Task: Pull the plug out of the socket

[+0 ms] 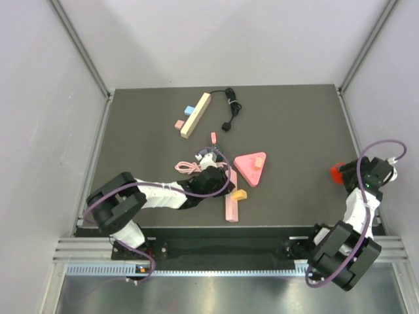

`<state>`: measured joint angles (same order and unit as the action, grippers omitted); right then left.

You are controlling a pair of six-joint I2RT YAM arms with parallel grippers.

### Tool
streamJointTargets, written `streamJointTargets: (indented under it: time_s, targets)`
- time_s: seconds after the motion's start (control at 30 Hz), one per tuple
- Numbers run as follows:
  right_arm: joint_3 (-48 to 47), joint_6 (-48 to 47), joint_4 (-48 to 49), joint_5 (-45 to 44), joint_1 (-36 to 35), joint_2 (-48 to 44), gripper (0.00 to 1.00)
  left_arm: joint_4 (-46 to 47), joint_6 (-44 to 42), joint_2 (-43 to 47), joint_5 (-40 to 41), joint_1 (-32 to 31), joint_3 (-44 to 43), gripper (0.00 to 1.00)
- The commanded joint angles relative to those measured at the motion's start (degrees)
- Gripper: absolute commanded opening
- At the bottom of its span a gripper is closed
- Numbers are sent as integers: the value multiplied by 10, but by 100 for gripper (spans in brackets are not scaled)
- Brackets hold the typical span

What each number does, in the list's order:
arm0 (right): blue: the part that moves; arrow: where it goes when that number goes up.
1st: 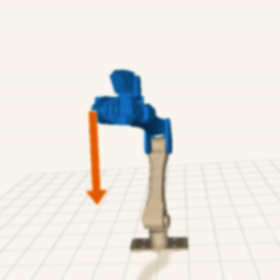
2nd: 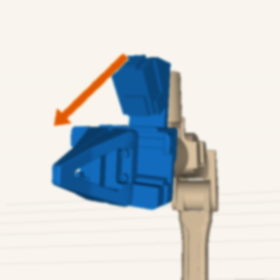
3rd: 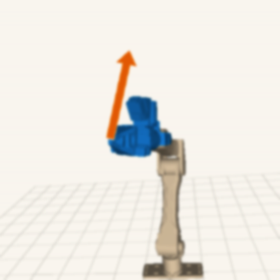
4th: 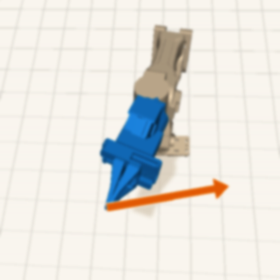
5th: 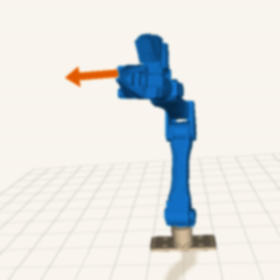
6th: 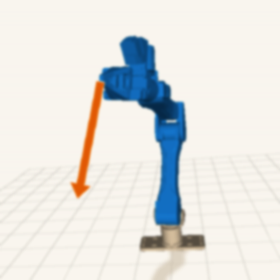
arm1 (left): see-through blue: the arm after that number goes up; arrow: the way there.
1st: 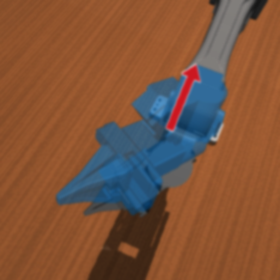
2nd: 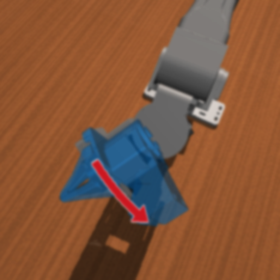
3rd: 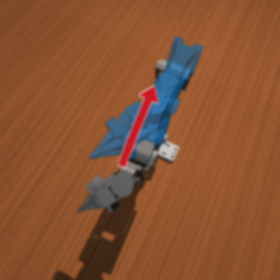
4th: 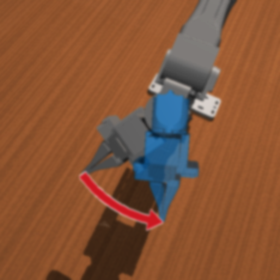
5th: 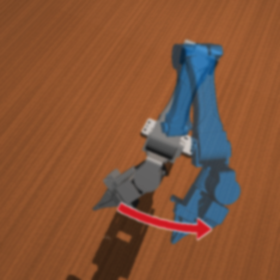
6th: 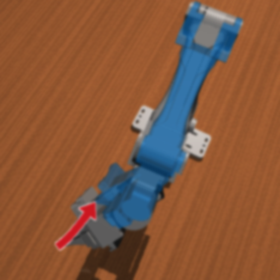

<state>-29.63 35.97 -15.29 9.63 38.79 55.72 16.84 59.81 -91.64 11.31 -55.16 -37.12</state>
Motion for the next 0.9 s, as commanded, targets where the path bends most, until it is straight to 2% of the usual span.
streamJointTargets:
  time_s: [0.0, 0.07, 0.13, 0.2, 0.37, 0.43, 0.53, 0.7, 0.73, 0.77, 0.87]
  targets:
    - [4, -20, 49, -13, 2, 20, 66, -35, -26, -1, -18, -3, -1, 0]
    - [6, -26, 51, -19, 2, 29, 72, -36, -28, 1, -16, -2, -1, 0]
    - [8, -33, 48, -30, 2, 28, 83, -36, -29, 2, -13, -3, 1, 0]
    - [3, -47, 30, -57, 2, 21, 100, -37, -30, 6, -12, -3, 3, 0]
    - [-40, -82, -30, -93, -13, -9, 100, -41, -39, 9, -9, -3, 0, 0]
    - [-68, -92, -61, -136, -30, -36, 100, -47, -41, 7, -12, -2, -3, 0]
    - [-103, -92, -83, -199, -113, -61, 100, -44, -39, 8, -14, -3, -2, 0]
    - [-156, -68, -120, -264, -351, -44, 99, -44, -36, 11, -12, -3, 5, 0]
    - [-162, -67, -125, -268, -383, -38, 100, -44, -35, 13, -11, -3, 6, 0]
    - [-172, -66, -132, -269, -463, -33, 100, -44, -35, 15, -10, -3, 7, 0]
    - [-166, -78, -131, -207, -577, -17, 100, -41, -34, 21, -11, -3, 13, 0]
